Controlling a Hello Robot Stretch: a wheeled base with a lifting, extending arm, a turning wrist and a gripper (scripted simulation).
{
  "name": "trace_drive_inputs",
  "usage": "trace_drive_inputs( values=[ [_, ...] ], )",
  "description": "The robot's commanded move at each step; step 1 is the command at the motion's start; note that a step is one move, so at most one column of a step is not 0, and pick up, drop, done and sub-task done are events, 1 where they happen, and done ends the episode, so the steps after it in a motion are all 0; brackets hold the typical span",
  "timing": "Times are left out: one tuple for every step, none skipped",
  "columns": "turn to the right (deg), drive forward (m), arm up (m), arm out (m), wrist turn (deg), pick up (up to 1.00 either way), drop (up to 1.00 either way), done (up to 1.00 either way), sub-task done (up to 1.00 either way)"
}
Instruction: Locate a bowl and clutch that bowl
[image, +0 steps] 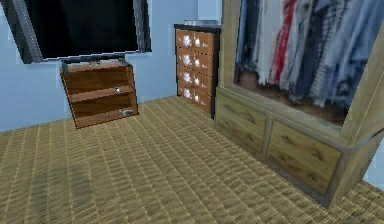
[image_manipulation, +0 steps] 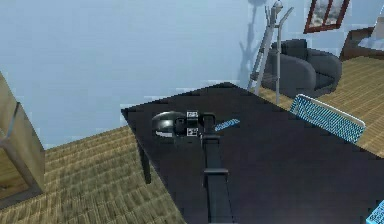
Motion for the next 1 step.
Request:
trace_drive_inputs(
  values=[
    [0.0, 0.0, 0.0, 0.0, 0.0, 0.0, 0.0, 1.0, 0.0]
  ],
)
